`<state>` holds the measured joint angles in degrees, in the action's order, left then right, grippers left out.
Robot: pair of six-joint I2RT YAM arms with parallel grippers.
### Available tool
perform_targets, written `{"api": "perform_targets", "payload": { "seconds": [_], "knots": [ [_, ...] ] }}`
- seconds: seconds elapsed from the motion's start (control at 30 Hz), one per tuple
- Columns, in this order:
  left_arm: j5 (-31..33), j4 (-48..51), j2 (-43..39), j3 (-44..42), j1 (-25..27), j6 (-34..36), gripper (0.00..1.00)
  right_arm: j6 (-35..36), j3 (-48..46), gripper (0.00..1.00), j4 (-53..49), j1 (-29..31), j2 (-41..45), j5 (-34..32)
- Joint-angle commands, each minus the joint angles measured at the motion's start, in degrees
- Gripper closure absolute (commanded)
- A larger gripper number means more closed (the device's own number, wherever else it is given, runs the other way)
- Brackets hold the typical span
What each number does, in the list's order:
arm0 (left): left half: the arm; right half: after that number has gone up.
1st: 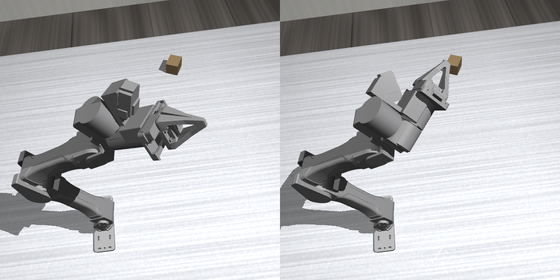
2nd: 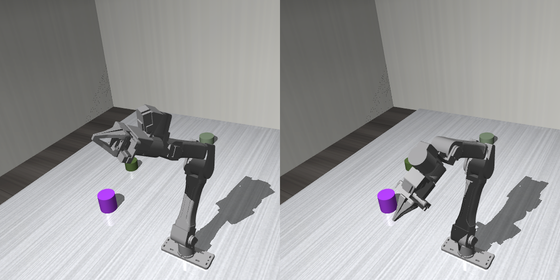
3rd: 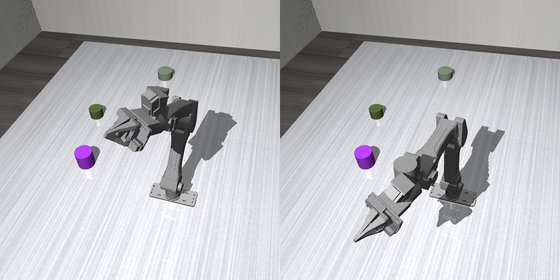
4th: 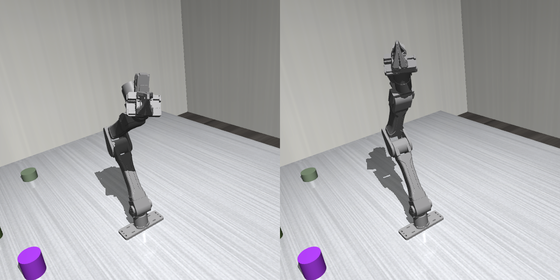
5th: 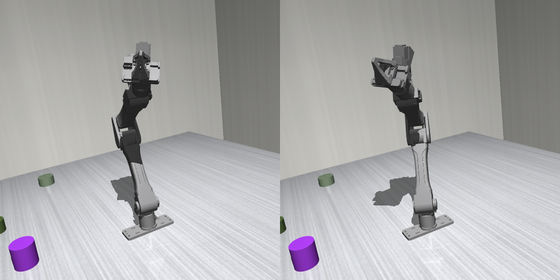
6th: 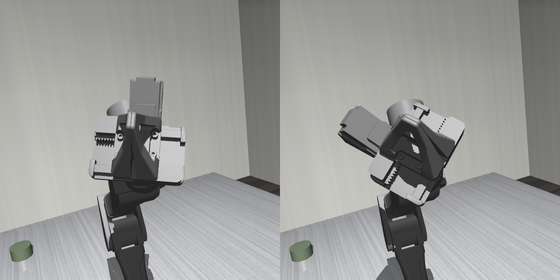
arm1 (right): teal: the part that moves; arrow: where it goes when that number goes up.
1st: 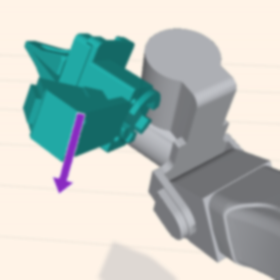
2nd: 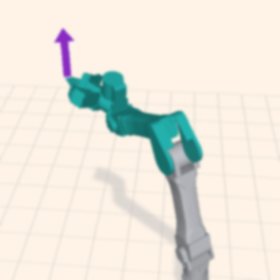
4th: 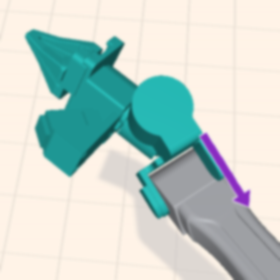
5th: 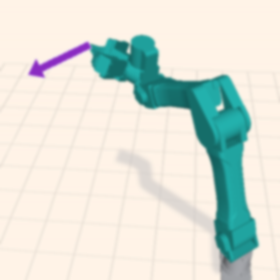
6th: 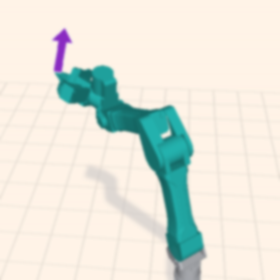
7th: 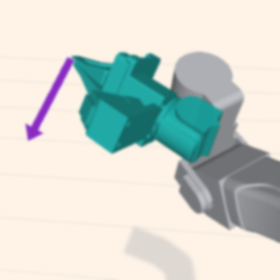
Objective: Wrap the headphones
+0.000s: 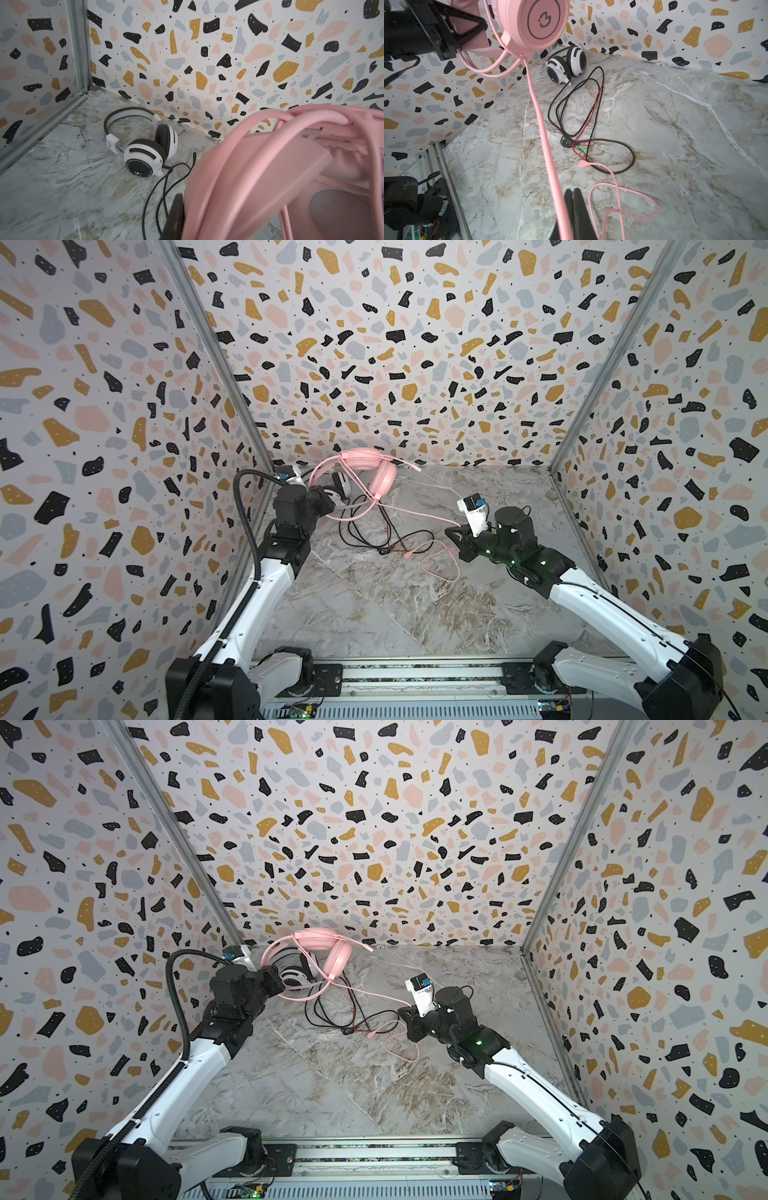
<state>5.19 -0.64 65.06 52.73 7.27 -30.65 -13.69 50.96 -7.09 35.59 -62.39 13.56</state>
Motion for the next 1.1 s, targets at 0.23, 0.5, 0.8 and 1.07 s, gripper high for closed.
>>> {"api": "perform_targets", "payload": {
  "seconds": [0.23, 0.5, 0.8, 1.07],
  "knots": [
    [6.0, -6.3, 1.6, -1.8, 1.5, 1.5, 1.0, 2.4, 4.0, 0.97, -3.9, -0.1, 2.5, -3.9],
    [9.4, -4.8, 4.8, -0.4, 6.5, 3.9, 1.0, 3.9, 7.1, 0.97, -6.3, 0.0, 4.0, -4.8],
    [15.2, -0.4, 8.1, 2.4, 12.5, 6.6, 1.0, 4.3, 9.6, 0.97, -9.1, 0.1, 6.7, -6.1],
    [13.9, 4.2, 12.8, 5.8, 15.3, 7.5, 1.0, 4.4, 11.2, 0.97, -11.5, 0.2, 7.3, -5.9]
  ]
}}
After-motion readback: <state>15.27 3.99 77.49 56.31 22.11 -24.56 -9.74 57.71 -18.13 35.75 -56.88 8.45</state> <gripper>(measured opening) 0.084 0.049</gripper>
